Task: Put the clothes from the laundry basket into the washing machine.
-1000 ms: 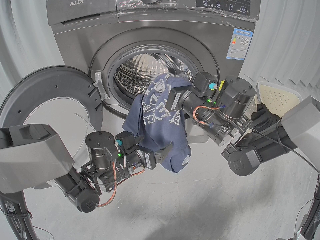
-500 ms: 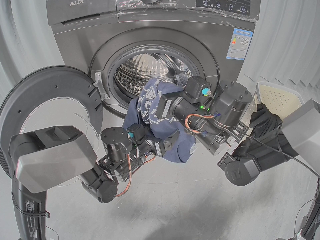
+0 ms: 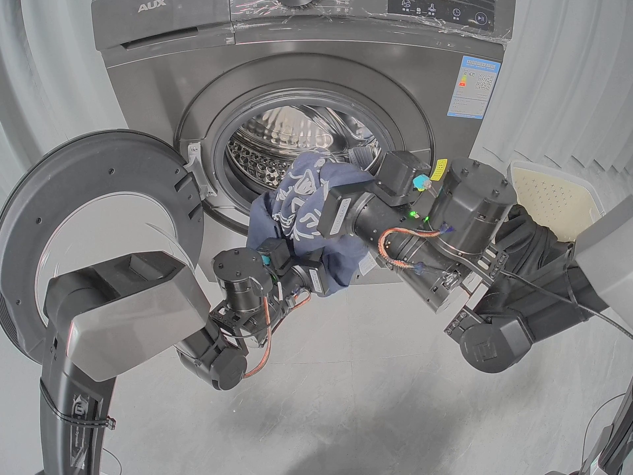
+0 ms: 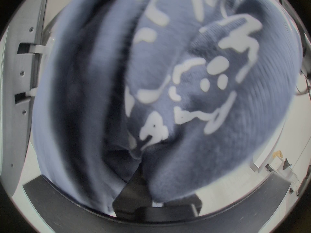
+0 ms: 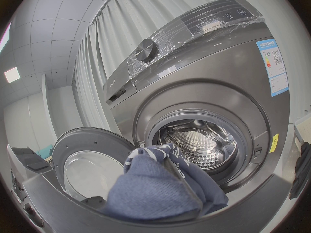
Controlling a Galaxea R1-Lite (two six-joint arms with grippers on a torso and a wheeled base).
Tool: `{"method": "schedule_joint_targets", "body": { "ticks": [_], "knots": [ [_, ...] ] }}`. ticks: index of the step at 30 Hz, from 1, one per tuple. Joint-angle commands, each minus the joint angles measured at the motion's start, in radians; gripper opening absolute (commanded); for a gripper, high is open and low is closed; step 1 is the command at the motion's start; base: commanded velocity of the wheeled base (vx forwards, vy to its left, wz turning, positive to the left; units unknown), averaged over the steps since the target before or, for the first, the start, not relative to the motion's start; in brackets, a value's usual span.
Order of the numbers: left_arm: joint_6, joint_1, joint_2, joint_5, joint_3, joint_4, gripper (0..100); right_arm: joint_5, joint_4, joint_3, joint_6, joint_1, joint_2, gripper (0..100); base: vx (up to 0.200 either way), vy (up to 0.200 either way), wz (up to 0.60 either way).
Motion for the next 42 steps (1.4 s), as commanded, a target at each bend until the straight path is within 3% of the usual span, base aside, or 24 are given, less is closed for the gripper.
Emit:
{"method": "schedule_joint_targets", "body": {
  "ticks": [1, 10, 15, 26, 38, 39, 42],
  "knots": [
    [-0.001, 0.011, 0.001, 0.004, -0.018, -0.022, 0, -0.005, 0.002, 0.017, 0.001, -0.014, -0.006, 0, 0.000, 0.000, 0.00],
    [-0.004, 0.011, -0.111, -0.004, 0.133, -0.086, 0, -0.028, 0.002, 0.041, 0.004, -0.132, 0.011, 0, 0.000, 0.000, 0.00],
    [-0.011, 0.003, -0.262, -0.021, 0.248, -0.086, 0, -0.039, -0.006, 0.111, 0.016, -0.186, 0.036, 0, 0.000, 0.000, 0.00],
    [-0.017, -0.032, -0.391, -0.024, 0.294, -0.085, 0, -0.034, -0.061, 0.232, 0.016, -0.141, 0.073, 0, 0.000, 0.000, 0.00],
    [-0.019, -0.065, -0.406, -0.016, 0.323, -0.088, 0, -0.025, -0.156, 0.235, 0.016, -0.078, 0.090, 0, 0.000, 0.000, 0.00],
    [-0.021, -0.065, -0.412, -0.016, 0.324, -0.088, 0, -0.025, -0.156, 0.236, 0.016, -0.072, 0.086, 100, 0.000, 0.000, 0.00],
    [-0.031, -0.065, -0.443, -0.016, 0.340, -0.088, 0, -0.022, -0.156, 0.295, 0.017, -0.066, 0.063, 100, 0.000, 0.000, 0.00]
  ]
}}
